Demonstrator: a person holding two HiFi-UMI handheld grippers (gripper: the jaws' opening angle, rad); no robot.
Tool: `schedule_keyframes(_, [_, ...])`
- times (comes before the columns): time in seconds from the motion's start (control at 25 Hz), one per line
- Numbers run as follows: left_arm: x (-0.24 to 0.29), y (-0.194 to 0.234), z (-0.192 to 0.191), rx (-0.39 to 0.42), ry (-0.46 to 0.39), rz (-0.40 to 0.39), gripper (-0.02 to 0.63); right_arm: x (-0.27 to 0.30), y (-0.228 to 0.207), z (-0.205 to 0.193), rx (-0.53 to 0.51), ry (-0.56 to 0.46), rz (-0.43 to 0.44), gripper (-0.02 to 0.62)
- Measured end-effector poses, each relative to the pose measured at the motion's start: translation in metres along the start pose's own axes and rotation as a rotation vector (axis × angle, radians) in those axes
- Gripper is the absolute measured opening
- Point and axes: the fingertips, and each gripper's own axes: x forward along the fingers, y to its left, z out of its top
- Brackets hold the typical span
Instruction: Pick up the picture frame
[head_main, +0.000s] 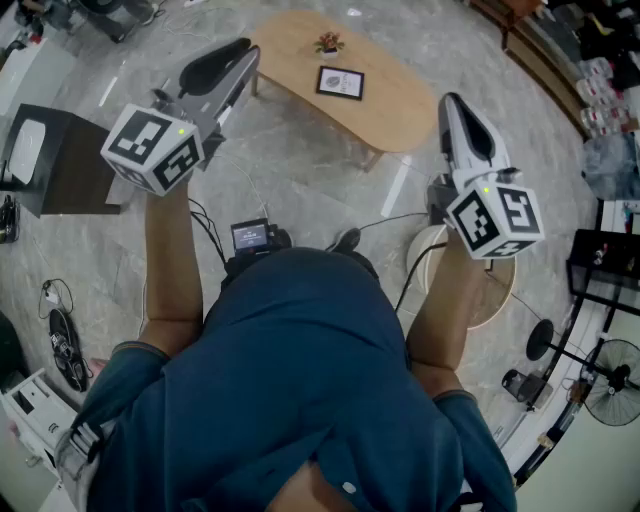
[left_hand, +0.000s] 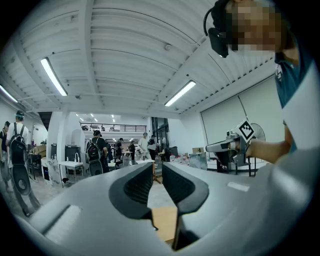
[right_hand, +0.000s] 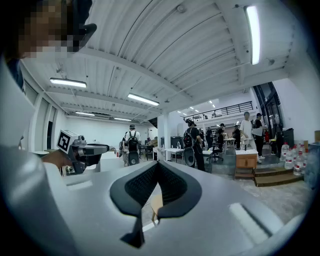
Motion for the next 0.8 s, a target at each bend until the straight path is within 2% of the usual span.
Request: schedule_keyframes(0.8, [-0.02, 0.047, -0.02, -0.045, -0.004, -0.006, 0.057, 0.047, 0.038, -0.002, 0.005, 0.015, 0.016, 0.011])
